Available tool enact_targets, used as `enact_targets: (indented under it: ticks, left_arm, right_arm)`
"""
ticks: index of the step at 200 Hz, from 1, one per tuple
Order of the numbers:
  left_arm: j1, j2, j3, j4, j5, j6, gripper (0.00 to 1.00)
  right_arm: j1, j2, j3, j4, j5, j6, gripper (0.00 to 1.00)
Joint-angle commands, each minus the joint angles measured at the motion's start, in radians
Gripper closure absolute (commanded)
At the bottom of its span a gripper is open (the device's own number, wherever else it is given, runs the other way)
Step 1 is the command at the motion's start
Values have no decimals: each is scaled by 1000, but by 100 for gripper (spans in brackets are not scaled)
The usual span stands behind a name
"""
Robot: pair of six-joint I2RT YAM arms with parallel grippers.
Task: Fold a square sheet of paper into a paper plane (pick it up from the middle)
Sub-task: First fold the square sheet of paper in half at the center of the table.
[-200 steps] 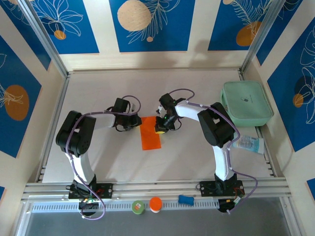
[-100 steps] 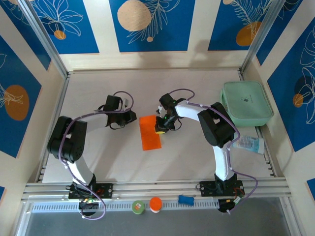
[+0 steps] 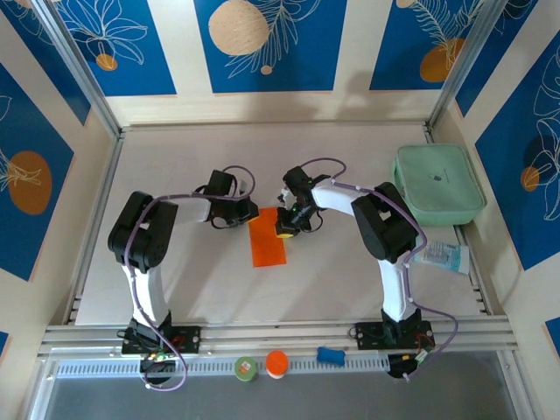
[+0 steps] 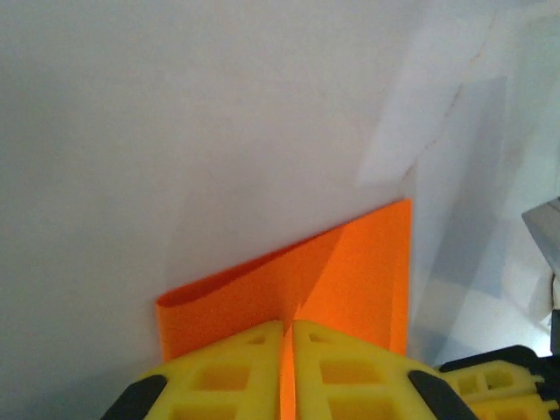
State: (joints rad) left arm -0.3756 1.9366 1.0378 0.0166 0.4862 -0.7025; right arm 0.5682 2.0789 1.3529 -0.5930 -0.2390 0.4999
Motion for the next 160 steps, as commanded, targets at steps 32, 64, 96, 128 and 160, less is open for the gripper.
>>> enact_targets:
  ticks: [32, 64, 96, 128, 160]
  left_arm:
    - [93, 33, 38, -170, -123, 77, 88]
    - [113, 44, 120, -260, -134, 147, 88]
    - [109, -9, 143, -250, -66, 140, 86]
    - [65, -73, 83, -148, 34, 73, 85]
    - [-2, -35, 70, -112, 46, 37, 85]
  right_arm:
    - [-28, 139, -103, -131, 357, -9, 94]
    - [-27, 141, -100, -124, 353, -7, 94]
    - [-28, 135, -88, -120, 344, -3, 94]
    - [-31, 126, -59, -117, 311, -1, 94]
    - [-30, 127, -39, -125, 306, -7, 94]
